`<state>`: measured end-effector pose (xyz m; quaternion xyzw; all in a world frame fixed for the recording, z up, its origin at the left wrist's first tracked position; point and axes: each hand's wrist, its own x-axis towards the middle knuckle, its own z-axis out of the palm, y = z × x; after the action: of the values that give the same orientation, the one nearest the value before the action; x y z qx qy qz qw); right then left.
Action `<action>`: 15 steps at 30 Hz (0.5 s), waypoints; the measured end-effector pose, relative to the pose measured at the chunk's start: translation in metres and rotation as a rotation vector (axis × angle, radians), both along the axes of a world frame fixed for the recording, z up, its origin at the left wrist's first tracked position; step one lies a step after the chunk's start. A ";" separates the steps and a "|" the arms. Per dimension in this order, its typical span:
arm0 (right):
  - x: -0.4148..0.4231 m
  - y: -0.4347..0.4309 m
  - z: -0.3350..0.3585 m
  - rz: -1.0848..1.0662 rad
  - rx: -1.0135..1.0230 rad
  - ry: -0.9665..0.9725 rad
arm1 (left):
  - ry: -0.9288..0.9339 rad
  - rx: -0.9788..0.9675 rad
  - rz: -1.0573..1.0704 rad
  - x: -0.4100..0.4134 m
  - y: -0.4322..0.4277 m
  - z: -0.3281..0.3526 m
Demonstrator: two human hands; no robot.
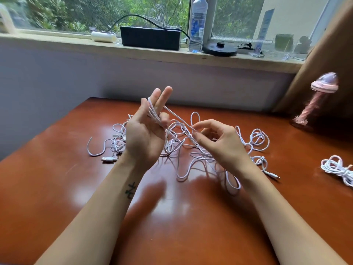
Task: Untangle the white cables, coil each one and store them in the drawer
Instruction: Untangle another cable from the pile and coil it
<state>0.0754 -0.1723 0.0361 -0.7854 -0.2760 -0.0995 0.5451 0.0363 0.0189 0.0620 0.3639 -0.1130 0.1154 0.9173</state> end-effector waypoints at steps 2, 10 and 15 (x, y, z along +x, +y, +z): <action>0.002 0.000 -0.002 -0.017 -0.052 -0.031 | 0.011 0.100 0.085 0.002 -0.004 -0.002; 0.004 -0.003 -0.006 -0.074 -0.060 -0.090 | -0.010 0.503 0.437 0.008 -0.018 -0.019; 0.004 -0.005 -0.006 -0.059 -0.118 -0.051 | -0.013 0.506 0.510 0.009 -0.018 -0.019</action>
<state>0.0799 -0.1769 0.0297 -0.8211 -0.2720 -0.1191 0.4875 0.0454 0.0011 0.0432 0.5953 -0.0492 0.3113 0.7391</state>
